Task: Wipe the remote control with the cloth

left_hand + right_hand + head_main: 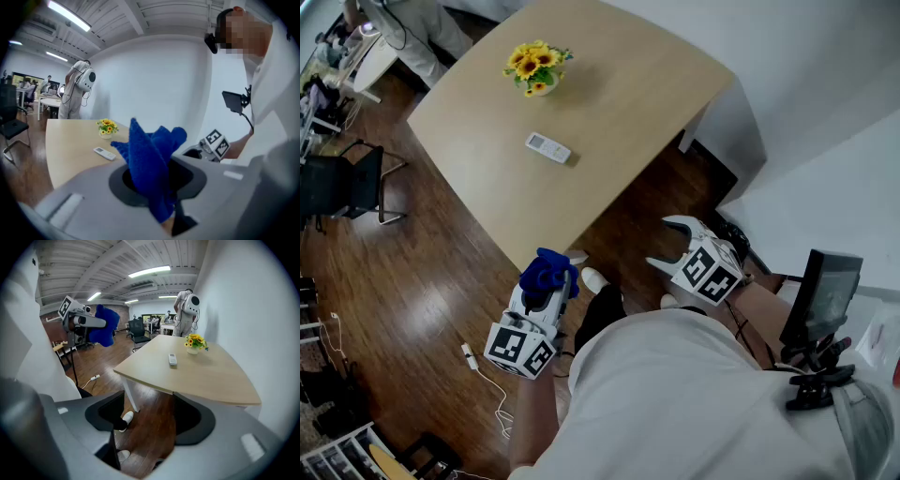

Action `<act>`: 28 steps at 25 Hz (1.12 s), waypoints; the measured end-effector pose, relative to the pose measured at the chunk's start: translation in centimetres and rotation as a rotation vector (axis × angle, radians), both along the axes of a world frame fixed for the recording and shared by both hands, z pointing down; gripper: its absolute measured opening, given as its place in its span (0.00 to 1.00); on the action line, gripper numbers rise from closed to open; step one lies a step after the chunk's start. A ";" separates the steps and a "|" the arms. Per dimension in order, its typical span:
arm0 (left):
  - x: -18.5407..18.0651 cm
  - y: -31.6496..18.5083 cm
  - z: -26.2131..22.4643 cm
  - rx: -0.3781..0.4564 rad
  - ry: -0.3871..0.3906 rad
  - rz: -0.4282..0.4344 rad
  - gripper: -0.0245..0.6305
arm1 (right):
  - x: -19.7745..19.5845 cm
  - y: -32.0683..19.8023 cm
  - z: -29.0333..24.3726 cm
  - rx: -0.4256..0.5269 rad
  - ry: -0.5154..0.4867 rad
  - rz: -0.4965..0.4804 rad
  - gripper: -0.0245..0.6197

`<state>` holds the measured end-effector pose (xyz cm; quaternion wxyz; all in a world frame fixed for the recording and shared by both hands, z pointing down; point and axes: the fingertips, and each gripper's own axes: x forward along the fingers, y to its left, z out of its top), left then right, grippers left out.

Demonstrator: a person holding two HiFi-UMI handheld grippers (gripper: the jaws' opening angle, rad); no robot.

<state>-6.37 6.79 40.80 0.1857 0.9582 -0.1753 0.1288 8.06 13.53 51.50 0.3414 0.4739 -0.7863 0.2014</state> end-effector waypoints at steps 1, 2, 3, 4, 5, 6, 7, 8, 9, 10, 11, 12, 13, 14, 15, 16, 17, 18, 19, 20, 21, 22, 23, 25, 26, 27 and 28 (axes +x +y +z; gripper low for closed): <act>-0.2 -1.4 -0.4 -0.008 0.015 0.022 0.20 | 0.0 -1.5 -0.4 -0.003 0.012 0.019 0.54; -0.4 -2.7 -0.7 -0.015 0.027 0.042 0.20 | -0.1 -3.0 -0.7 -0.004 0.022 0.038 0.54; -0.8 -4.1 -1.0 -0.019 0.033 0.060 0.20 | -0.4 -4.7 -0.8 -0.003 0.027 0.054 0.54; -1.3 -5.5 -1.1 -0.021 0.032 0.074 0.20 | -0.9 -6.5 -0.6 0.000 0.026 0.066 0.54; -1.9 -6.8 -1.0 -0.019 0.030 0.087 0.20 | -1.5 -8.3 -0.1 0.003 0.019 0.076 0.54; -2.5 -8.0 -0.5 -0.018 0.031 0.097 0.20 | -2.1 -10.0 0.6 0.004 0.011 0.083 0.54; -3.0 -9.2 0.0 -0.020 0.031 0.099 0.20 | -2.5 -11.7 1.3 0.005 0.009 0.086 0.54; -3.5 -10.3 0.3 -0.026 0.029 0.092 0.20 | -2.7 -13.5 2.0 0.006 0.012 0.086 0.54; -3.9 -11.4 0.6 -0.034 0.027 0.076 0.20 | -2.8 -15.2 2.6 0.007 0.014 0.085 0.54; -4.3 -12.2 0.8 -0.039 0.028 0.056 0.20 | -2.8 -17.0 3.3 0.007 0.013 0.084 0.54; -4.6 -12.9 0.9 -0.044 0.028 0.030 0.20 | -2.9 -18.8 4.0 0.005 0.010 0.083 0.54; -5.0 -13.5 0.9 -0.051 0.024 -0.002 0.20 | -2.9 -20.4 4.7 0.002 0.003 0.080 0.54; -5.2 -14.0 0.7 -0.059 0.015 -0.041 0.20 | -2.9 -22.1 5.7 0.000 -0.003 0.074 0.54; -5.3 -14.5 0.6 -0.063 0.007 -0.079 0.20 | -2.7 -23.8 6.6 0.000 -0.005 0.066 0.54; -5.2 -15.1 0.7 -0.064 0.001 -0.112 0.20 | -2.4 -25.7 7.7 0.004 -0.005 0.060 0.54; -5.1 -15.8 1.0 -0.064 -0.002 -0.141 0.20 | -1.9 -27.6 8.8 0.011 -0.002 0.056 0.54; -4.9 -16.4 1.3 -0.063 -0.002 -0.169 0.20 | -1.4 -29.4 10.0 0.017 0.001 0.053 0.54; -4.7 -17.0 1.5 -0.064 -0.003 -0.202 0.20 | -1.1 -31.0 11.1 0.013 0.002 0.048 0.54; -4.5 -17.3 1.4 -0.067 -0.009 -0.236 0.20 | -1.0 -32.4 12.1 0.000 -0.001 0.042 0.55; -4.3 -17.5 1.2 -0.071 -0.017 -0.267 0.20 | -1.1 -33.5 13.1 -0.016 -0.005 0.036 0.56; -4.1 -17.7 1.1 -0.074 -0.023 -0.290 0.20 | -1.1 -34.3 14.0 -0.029 -0.005 0.034 0.58; -3.8 -17.8 1.0 -0.076 -0.026 -0.306 0.20 | -1.1 -35.1 14.7 -0.036 -0.001 0.034 0.58; -3.6 -17.9 0.9 -0.078 -0.029 -0.322 0.20 | -1.1 -35.7 15.3 -0.040 0.005 0.031 0.58; -3.4 -17.8 0.8 -0.079 -0.042 -0.357 0.20 | -1.5 -36.7 16.4 -0.049 0.007 0.015 0.58; -3.2 -17.7 0.7 -0.078 -0.048 -0.374 0.20 | -1.7 -37.1 17.0 -0.051 0.006 0.008 0.58; -3.2 -17.7 0.6 -0.076 -0.051 -0.387 0.20 | -1.9 -37.6 17.4 -0.052 0.005 0.008 0.58; -3.2 -17.6 0.7 -0.076 -0.052 -0.398 0.20 | -1.9 -38.0 17.7 -0.053 0.003 0.012 0.58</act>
